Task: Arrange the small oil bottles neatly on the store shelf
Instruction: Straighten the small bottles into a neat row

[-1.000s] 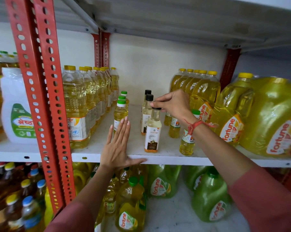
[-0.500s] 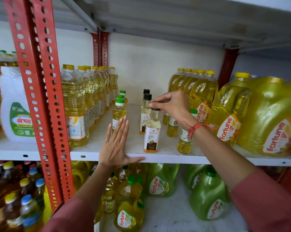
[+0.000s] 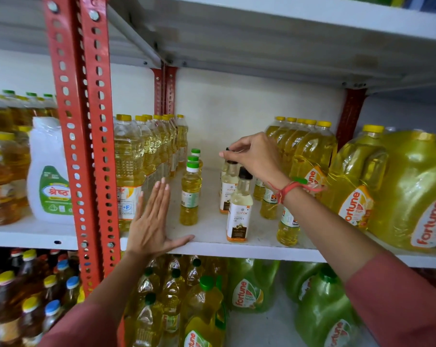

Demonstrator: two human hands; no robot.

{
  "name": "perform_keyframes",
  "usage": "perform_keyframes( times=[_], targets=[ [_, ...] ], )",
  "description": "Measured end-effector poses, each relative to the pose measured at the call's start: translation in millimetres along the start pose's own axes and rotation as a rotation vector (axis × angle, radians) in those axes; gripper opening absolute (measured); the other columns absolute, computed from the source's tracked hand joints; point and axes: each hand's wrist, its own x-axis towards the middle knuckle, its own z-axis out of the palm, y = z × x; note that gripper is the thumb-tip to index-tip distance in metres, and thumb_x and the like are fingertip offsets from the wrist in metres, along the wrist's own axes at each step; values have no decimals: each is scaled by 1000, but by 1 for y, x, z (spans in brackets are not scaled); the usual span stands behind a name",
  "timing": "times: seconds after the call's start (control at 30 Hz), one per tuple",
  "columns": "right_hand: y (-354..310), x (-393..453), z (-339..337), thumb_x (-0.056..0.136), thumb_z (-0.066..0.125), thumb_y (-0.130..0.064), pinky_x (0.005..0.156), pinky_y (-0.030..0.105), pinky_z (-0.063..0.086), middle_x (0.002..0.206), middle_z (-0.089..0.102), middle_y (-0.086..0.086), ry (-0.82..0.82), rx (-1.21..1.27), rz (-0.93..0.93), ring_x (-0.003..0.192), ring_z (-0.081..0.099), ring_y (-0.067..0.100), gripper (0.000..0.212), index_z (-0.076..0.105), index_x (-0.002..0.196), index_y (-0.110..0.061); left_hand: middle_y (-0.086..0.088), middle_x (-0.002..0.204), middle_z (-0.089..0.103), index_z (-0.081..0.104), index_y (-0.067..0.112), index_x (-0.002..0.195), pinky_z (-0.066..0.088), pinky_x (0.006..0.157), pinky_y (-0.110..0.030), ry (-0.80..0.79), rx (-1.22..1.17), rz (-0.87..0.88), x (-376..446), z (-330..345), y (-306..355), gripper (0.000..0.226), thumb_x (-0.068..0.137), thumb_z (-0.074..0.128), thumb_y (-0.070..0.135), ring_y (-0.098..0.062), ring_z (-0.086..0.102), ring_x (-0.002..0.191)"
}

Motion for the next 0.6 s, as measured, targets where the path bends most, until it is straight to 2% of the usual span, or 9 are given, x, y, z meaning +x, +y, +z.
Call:
perform_keyframes(
  times=[0.07, 0.13, 0.3, 0.43, 0.6],
  targets=[
    [-9, 8, 12, 67, 83, -39, 81, 34, 58, 84, 79, 1, -19, 4, -22, 81, 71, 14, 28, 80, 83, -16, -22, 166, 12, 14, -7, 156, -1, 125, -48, -2, 6, 5, -2, 1, -8, 129, 76, 28, 93, -30, 11, 154],
    [-19, 13, 25, 69, 83, -35, 82, 35, 57, 86, 79, 4, -54, -7, -30, 84, 72, 17, 27, 80, 83, -13, -22, 166, 12, 13, -7, 156, -1, 125, -48, 6, 12, 9, -3, 4, -10, 130, 76, 29, 94, -31, 11, 154],
    [-23, 19, 58, 71, 81, -34, 80, 32, 56, 92, 78, 10, -174, -48, 8, 90, 71, 23, 33, 79, 89, -7, -22, 166, 12, 12, -6, 156, -2, 125, -48, 40, 17, 22, -3, 6, -12, 129, 76, 30, 93, -30, 11, 154],
    [-20, 19, 75, 72, 80, -39, 84, 35, 55, 101, 76, 12, -196, -20, 57, 97, 68, 26, 41, 77, 95, -4, -19, 167, 13, 14, -4, 157, -1, 125, -48, 66, -23, 29, -5, 8, -11, 126, 78, 33, 91, -28, 10, 155],
    [-16, 20, 96, 69, 79, -49, 73, 43, 58, 73, 76, 20, -161, -2, 90, 75, 71, 27, 53, 75, 69, 4, -19, 166, 15, 13, -4, 157, -3, 125, -47, 75, -33, 28, -5, 8, -12, 125, 78, 34, 91, -27, 9, 155]
  ],
)
